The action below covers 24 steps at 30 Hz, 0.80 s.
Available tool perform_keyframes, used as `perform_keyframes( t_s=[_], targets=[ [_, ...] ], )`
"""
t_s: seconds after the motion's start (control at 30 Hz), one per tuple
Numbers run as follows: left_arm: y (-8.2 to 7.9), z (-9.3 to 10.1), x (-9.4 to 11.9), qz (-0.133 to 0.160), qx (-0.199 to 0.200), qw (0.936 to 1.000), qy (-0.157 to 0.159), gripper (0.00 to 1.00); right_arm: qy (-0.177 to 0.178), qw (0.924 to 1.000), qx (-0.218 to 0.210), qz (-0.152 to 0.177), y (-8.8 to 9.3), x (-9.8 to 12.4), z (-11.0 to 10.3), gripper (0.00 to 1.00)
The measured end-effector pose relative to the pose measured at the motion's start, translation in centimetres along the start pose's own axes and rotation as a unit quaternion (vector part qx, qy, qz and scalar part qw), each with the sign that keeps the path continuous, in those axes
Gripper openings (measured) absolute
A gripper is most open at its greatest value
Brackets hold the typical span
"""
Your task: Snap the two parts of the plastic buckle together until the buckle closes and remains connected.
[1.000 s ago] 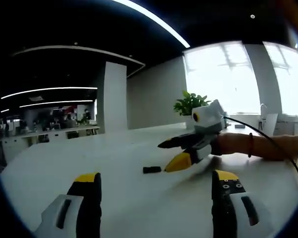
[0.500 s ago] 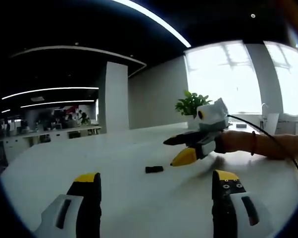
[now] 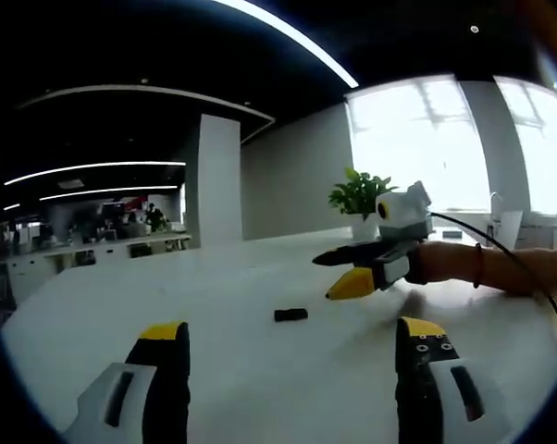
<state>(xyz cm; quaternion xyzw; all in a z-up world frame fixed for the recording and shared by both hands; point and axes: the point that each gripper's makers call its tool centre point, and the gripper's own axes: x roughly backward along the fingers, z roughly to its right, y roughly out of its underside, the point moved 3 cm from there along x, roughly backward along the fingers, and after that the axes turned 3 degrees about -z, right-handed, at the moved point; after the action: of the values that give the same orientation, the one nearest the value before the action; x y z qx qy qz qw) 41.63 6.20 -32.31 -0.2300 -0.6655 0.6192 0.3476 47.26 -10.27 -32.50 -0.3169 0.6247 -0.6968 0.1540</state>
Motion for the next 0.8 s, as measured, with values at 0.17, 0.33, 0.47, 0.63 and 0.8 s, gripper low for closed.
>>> perform_keyframes(
  t_s=[0.17,0.33,0.47,0.63,0.8],
  targets=[
    [-0.3,0.3,0.1,0.007,0.008,0.9999,0.007,0.94,0.007,0.9999,0.013,0.0,0.1,0.8,-0.4,0.98],
    [-0.2,0.0,0.0,0.004,0.004,1.0,0.004,0.94,0.003,0.9999,0.014,0.008,-0.8,1.3,-1.7,0.98],
    [-0.1,0.0,0.0,0.002,0.001,1.0,0.002,0.94,0.003,0.9998,0.011,0.014,-1.4,1.4,-1.3,0.98],
    [-0.1,0.0,0.0,0.001,0.001,1.0,0.002,0.94,0.012,0.9996,0.024,0.002,-0.7,2.5,-1.0,0.99],
    [0.0,0.1,-0.1,0.0,-0.001,1.0,0.005,0.94,0.01,0.9995,0.026,0.012,-0.7,3.6,-1.0,0.97]
  ],
)
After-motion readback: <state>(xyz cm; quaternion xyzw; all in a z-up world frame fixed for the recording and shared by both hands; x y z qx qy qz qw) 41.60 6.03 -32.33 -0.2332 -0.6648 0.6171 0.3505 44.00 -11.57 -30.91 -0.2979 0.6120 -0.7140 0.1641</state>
